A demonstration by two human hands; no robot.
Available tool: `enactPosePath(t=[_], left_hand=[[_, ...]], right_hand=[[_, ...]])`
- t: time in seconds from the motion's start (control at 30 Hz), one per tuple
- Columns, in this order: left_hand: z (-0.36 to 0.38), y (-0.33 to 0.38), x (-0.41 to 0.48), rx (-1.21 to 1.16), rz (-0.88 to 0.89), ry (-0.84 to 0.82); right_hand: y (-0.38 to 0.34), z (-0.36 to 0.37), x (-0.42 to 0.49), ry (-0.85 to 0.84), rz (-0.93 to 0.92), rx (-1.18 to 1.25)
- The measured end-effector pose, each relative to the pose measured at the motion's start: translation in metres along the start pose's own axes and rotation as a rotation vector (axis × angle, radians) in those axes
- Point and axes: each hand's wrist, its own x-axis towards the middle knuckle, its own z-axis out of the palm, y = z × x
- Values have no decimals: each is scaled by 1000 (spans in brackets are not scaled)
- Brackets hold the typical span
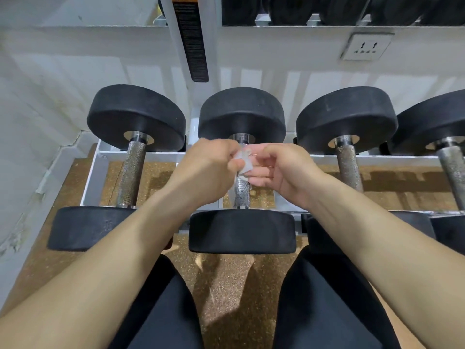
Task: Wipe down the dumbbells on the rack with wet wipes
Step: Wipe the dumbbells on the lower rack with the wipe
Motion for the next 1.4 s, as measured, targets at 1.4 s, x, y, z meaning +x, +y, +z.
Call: enactPosePath(t=[1.4], left_hand=[[25, -24, 8, -650, -384, -223]], right_hand=[[-1, -9, -2, -120, -187, -199]])
